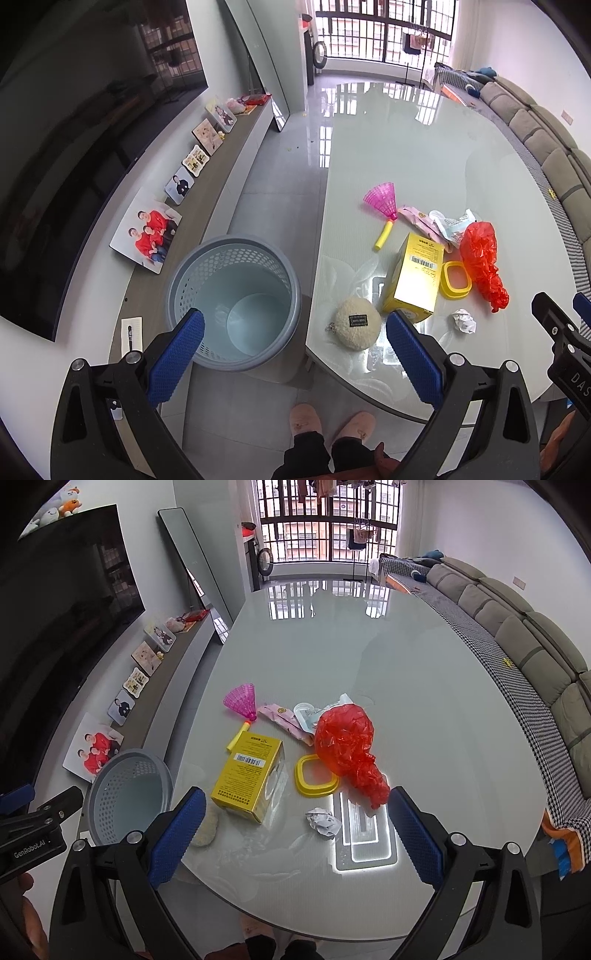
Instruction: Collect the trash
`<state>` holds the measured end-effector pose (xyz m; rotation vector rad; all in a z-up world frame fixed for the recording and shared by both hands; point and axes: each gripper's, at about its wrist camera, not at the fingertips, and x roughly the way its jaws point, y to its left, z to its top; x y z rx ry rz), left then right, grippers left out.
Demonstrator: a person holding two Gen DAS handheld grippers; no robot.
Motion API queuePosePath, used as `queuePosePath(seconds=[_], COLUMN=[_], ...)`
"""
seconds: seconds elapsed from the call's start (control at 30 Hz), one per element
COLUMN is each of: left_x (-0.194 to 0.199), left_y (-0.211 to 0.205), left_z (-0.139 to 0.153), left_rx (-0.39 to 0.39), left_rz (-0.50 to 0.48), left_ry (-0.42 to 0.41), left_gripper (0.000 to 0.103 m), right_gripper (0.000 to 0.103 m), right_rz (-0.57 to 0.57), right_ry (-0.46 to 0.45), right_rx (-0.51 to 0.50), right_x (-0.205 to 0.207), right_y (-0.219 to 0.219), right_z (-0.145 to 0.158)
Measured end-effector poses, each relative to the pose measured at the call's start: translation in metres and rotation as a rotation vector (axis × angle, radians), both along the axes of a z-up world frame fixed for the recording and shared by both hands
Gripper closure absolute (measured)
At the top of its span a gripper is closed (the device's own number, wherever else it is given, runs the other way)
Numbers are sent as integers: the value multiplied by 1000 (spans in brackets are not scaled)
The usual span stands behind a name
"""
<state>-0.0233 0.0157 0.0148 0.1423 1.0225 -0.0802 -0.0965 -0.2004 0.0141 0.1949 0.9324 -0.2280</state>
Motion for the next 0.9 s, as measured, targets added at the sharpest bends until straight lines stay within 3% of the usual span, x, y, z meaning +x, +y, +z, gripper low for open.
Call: queuePosePath(seconds=[0.9], left_x=[-1], left_y=[-2], left_z=[3], left_rx=[1], left_rz=[-2], left_ry=[-5], left_gripper=[6], right_gripper=[9], right_rz=[-5], right_ry=[3], right_rx=[7], right_x=[0], right_y=[0], right_z=[1])
